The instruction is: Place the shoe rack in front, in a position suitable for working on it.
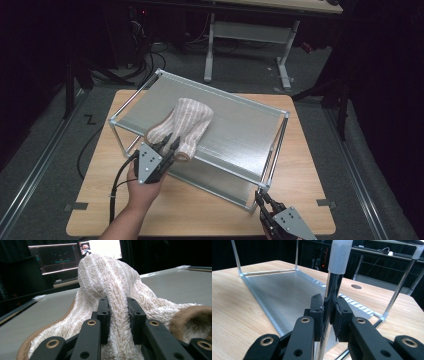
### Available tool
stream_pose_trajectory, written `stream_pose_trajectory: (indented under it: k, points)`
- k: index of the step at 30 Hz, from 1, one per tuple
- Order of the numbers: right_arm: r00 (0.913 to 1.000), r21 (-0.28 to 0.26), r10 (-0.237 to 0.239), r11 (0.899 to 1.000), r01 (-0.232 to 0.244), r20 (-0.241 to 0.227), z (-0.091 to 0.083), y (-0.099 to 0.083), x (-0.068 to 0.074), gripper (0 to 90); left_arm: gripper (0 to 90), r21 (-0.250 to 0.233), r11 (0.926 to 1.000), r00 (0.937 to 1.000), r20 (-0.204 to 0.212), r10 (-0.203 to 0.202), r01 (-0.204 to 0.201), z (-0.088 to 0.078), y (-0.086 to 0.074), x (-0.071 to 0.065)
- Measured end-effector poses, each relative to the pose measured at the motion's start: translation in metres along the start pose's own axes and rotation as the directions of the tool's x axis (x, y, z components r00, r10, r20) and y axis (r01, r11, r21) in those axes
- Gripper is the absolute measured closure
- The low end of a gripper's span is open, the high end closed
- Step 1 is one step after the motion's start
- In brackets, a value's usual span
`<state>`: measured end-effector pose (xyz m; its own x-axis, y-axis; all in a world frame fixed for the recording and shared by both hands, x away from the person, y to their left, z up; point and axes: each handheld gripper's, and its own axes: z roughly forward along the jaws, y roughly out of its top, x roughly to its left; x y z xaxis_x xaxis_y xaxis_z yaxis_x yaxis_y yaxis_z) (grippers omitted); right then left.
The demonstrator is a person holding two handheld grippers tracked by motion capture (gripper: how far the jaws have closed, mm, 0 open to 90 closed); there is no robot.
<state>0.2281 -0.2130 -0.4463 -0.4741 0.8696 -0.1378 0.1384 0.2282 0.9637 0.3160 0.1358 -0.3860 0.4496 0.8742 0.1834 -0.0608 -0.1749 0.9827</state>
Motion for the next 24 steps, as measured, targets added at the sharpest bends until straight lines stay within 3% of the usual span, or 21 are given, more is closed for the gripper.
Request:
stream_pose_trajectory:
  k: [9,14,21,24]
  points:
    - [0.9999,-0.003,0.002,1.0,-0.002,-0.015,0.004,0.002,0.007,79.6,75.2,-0.029,0.9995,0.9953,0.095,0.015,-0.012,0.007,0.009,-0.052]
    - [0.9997,0.0,-0.01,1.0,0.01,-0.024,0.005,0.003,0.011,79.4,75.1,-0.049,0.9985,0.9871,0.157,0.033,-0.025,0.011,0.016,-0.091]
    - [0.9992,-0.001,-0.023,1.0,0.023,-0.033,0.006,0.004,0.014,79.2,75.0,-0.064,0.9979,0.9733,0.229,0.023,-0.008,0.016,0.023,-0.126]
    - [0.9991,-0.005,-0.027,1.0,0.027,-0.034,0.007,0.004,0.015,79.2,75.0,-0.067,0.9976,0.9678,0.249,0.035,-0.019,0.017,0.027,-0.138]
